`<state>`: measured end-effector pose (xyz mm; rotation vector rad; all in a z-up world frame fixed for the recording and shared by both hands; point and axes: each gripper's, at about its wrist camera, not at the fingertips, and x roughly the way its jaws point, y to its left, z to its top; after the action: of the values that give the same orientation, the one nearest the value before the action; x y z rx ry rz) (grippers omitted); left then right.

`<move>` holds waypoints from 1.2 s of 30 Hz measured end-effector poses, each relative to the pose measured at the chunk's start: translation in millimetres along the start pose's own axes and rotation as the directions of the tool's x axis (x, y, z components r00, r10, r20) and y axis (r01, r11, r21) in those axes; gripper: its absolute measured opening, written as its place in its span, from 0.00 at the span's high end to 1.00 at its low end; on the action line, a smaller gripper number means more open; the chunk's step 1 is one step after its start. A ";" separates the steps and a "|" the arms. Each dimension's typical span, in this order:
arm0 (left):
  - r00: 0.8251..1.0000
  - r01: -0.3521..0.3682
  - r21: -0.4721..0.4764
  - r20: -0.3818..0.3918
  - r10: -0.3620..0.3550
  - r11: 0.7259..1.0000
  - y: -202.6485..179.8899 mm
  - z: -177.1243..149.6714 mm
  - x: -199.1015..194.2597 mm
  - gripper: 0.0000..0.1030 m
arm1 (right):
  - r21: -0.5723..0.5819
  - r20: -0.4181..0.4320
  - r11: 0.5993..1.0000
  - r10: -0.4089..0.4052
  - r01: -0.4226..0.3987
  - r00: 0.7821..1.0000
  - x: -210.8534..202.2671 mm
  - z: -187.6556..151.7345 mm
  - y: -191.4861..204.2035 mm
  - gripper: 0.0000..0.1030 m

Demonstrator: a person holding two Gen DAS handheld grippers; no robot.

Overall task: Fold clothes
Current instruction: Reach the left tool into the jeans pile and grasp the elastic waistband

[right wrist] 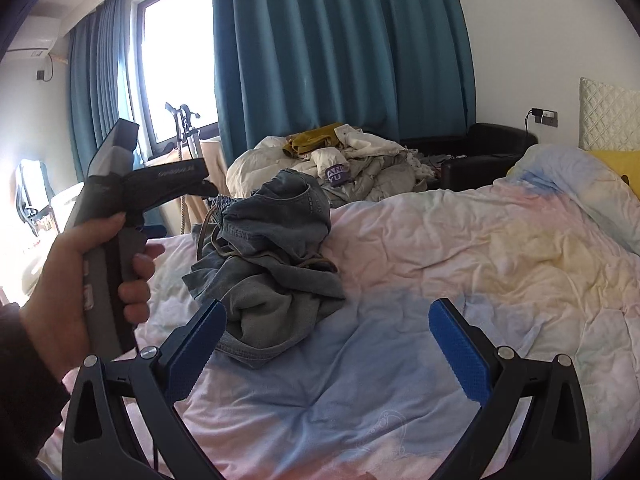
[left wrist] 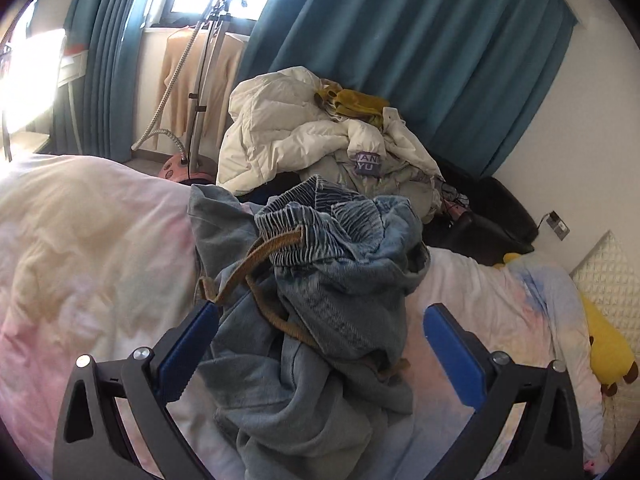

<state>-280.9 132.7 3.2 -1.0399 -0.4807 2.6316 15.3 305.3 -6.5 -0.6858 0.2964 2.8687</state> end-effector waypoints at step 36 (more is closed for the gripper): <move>0.993 -0.017 0.244 0.115 -0.011 0.970 -63.1 -30.8 -106.1 0.95 | 0.114 0.221 0.986 -0.141 0.118 0.965 0.6 12.1 -58.6 0.00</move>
<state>-176.5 157.6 71.7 -0.8152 -0.1703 2.6791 22.3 364.7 -5.1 -0.3379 0.3452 2.7507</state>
